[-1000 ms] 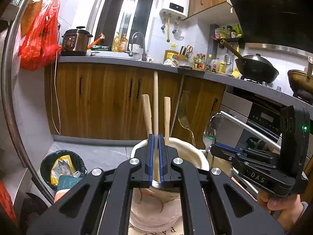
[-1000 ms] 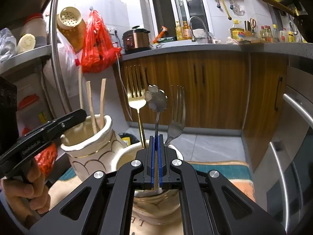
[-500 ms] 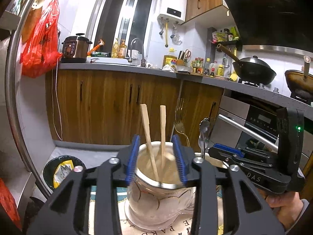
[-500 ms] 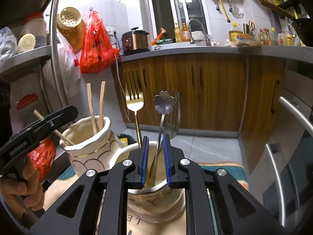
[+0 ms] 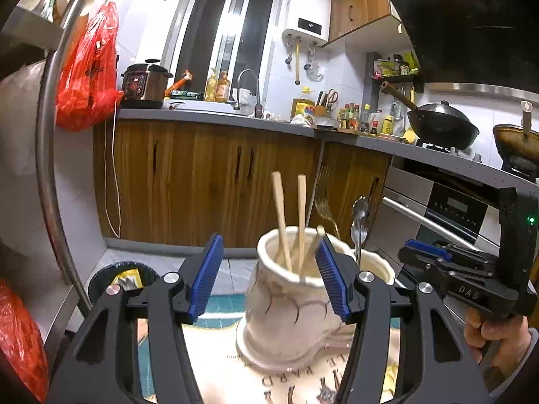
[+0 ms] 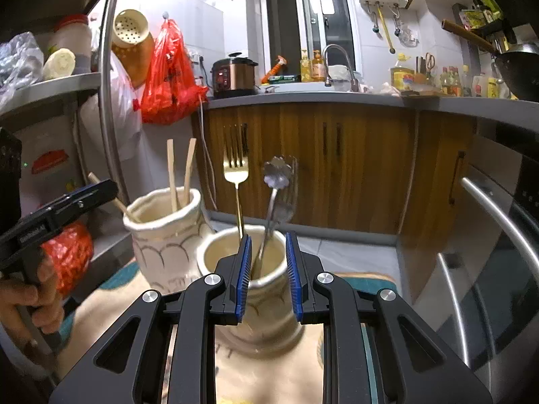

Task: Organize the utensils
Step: 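Move both open tools back down toward the chopsticks and yellow spoons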

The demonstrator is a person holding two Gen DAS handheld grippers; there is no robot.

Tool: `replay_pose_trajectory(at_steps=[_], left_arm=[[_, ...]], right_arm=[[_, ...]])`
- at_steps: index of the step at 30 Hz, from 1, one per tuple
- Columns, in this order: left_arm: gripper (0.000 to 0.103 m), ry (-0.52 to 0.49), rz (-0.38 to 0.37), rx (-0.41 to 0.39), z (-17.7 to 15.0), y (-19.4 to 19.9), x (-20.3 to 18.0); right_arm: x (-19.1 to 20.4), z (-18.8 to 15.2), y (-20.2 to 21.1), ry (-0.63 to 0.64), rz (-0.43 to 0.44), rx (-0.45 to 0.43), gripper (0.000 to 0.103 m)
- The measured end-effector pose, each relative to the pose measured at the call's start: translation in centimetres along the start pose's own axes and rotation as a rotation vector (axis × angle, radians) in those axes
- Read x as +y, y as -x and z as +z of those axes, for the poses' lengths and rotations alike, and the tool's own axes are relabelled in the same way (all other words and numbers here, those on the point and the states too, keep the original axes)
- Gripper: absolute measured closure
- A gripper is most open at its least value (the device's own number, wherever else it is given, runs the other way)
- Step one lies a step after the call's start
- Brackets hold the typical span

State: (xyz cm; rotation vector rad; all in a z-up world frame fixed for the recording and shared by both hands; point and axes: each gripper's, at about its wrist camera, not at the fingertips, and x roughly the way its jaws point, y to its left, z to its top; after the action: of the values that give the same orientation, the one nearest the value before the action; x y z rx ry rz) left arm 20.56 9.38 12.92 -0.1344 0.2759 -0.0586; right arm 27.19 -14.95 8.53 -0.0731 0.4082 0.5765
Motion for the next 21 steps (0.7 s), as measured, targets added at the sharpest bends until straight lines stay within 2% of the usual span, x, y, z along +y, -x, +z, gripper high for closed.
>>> replay_pose_trajectory(at_steps=[6, 11, 21], left_arm=[[0.046, 0.027, 0.018, 0.033, -1.3, 1.3, 1.4], [0.046, 0.062, 0.017, 0.094, -2.8, 1.3, 2.1], [0.046, 0.083, -0.027, 0.208, -5.4, 1.2, 1.3]], right_arm=[[-1.2, -1.6, 0.9, -0.025, -0.007, 0.026, 0.081], [-2.5, -3.0, 0.9, -0.067, 0.003, 0.071, 0.081], [-3.6, -5.9, 0.4, -0.117, 0.006, 0.19, 0.081]])
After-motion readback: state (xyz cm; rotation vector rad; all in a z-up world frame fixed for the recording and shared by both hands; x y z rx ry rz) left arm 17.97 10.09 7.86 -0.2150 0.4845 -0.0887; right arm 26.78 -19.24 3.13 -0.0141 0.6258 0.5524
